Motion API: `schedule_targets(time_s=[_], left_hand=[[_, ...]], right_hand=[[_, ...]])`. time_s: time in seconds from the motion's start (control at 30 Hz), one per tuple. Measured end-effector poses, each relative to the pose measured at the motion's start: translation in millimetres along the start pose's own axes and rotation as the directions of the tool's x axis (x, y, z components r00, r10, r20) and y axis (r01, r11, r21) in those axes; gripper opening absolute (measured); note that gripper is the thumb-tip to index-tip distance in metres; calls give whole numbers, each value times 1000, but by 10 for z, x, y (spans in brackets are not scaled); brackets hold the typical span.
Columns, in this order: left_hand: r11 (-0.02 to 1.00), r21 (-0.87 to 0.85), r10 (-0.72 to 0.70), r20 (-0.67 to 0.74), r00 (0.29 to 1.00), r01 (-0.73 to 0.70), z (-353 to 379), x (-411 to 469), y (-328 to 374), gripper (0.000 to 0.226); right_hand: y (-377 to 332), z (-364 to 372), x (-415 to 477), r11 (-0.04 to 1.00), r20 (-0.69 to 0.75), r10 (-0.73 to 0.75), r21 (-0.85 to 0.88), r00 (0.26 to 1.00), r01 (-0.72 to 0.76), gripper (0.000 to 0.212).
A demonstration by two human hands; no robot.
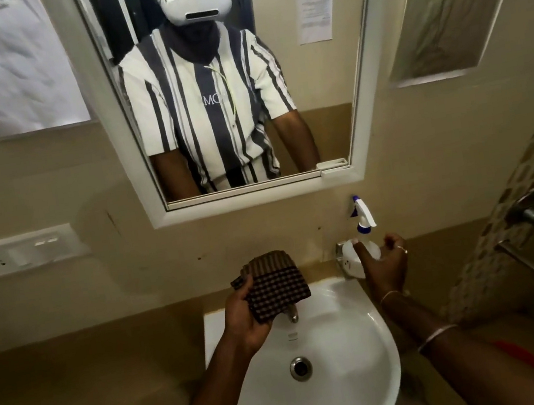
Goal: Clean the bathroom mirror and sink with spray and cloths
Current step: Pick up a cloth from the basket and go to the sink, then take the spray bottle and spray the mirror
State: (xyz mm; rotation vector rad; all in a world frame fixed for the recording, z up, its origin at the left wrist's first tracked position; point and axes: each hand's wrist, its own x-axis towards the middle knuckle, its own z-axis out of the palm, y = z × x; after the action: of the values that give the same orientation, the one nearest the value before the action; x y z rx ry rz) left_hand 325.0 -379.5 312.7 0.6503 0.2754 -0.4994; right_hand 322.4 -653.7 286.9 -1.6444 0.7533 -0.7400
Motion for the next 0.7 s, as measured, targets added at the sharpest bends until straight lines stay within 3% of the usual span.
schedule_targets(time_s=[0.1, 0.27, 0.4, 0.7], left_hand=[[1000, -5, -9, -13, 1000, 9, 43, 57, -25, 44], [999, -50, -11, -51, 999, 8, 61, 148, -95, 42], [998, -68, -17, -73, 997, 12, 44, 189, -164, 42], [997, -68, -52, -76, 996, 47, -40, 256, -291, 47]], right_hand=[[-41, 68, 273, 999, 84, -42, -13, 996, 43, 88], [-180, 221, 601, 996, 201, -72, 66, 977, 59, 72], [-136, 291, 769, 997, 328, -73, 47, 942, 61, 78], [-124, 425, 914, 995, 241, -93, 51, 966, 83, 43]])
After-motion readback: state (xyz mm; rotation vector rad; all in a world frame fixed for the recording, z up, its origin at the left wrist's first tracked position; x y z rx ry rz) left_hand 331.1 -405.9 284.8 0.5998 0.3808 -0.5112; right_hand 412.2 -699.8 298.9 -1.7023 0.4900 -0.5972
